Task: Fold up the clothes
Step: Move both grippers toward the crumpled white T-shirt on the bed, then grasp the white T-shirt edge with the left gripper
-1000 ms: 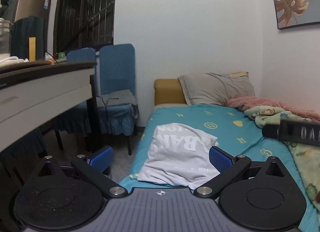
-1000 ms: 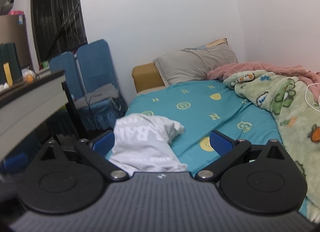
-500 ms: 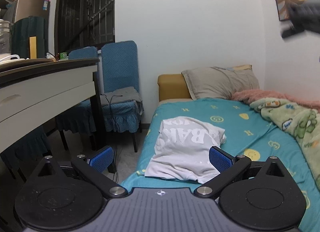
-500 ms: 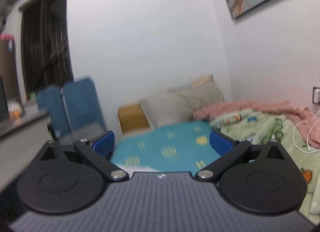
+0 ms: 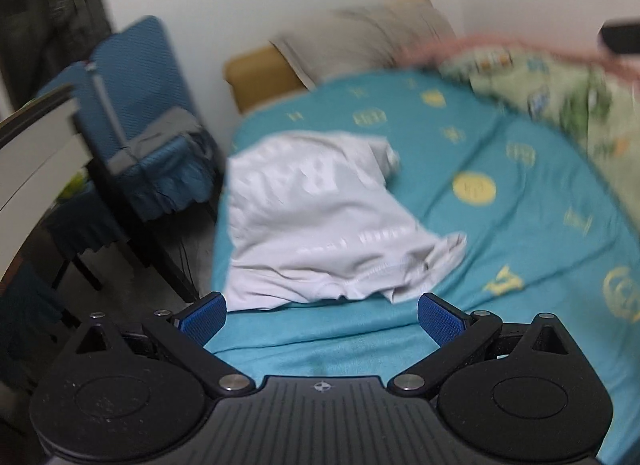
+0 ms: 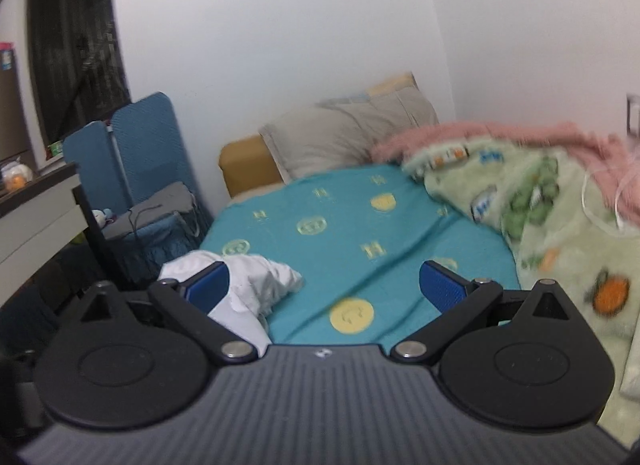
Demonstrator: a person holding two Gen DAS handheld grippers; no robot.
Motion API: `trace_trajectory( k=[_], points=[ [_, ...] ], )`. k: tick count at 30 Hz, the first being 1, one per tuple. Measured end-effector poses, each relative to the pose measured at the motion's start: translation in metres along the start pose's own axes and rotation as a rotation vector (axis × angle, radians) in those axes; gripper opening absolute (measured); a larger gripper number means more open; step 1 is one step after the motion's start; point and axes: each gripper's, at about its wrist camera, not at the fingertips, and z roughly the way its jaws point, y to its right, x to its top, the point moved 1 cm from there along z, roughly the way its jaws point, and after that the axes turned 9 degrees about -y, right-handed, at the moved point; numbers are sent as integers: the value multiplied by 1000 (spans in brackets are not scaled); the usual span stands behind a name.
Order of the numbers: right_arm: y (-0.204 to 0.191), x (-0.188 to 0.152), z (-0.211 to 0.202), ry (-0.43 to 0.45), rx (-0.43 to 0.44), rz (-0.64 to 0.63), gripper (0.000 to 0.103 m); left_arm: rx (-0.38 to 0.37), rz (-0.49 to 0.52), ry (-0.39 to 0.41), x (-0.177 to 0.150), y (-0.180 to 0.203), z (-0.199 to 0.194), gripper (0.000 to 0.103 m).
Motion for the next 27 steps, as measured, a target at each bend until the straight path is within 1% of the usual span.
trace_trajectory(
  k=[2,5,8,9,11,13,14,15,17,19,20,21,22,23,24,25,27],
  points=[
    [17,-6,12,-45,0,56,103,8,24,-34,8,5,31,98],
    [38,-15,33,-107,7,123,103,-7,30,-71,16,4,73,93],
    [52,-21,58,-165,24,180,103,-38,58,-85,18,4,103,88],
    [54,-22,66,-182,27,190,103,-47,73,-92,16,4,111,85],
    [55,-25,84,-213,27,196,103,-56,100,-107,12,2,125,79],
    [55,-26,102,-243,32,192,103,-51,146,-108,5,-2,130,78],
    [52,-28,110,-254,32,183,103,-48,170,-109,2,-4,133,76],
    [50,-30,117,-264,32,171,103,-46,194,-109,-1,-5,135,73],
    [41,-34,128,-273,36,130,103,-41,224,-91,-4,-11,138,72],
    [33,-38,136,-271,42,83,103,-27,238,-80,-3,-16,144,66],
    [29,-39,139,-269,46,59,103,-18,248,-70,-3,-17,147,60],
    [25,-41,141,-266,50,35,103,-9,259,-59,-3,-18,149,49],
    [20,-43,143,-264,54,11,103,-3,259,-56,-3,-19,150,44],
    [16,-45,144,-262,60,-10,103,-18,238,-47,-2,-21,149,35],
    [12,-46,145,-259,70,-24,103,-35,213,-37,-1,-24,148,21],
    [8,-47,146,-254,83,-32,103,-50,183,-26,1,-27,143,14],
    [3,-48,146,-243,108,-42,103,-66,121,22,5,-35,125,10]
  ],
)
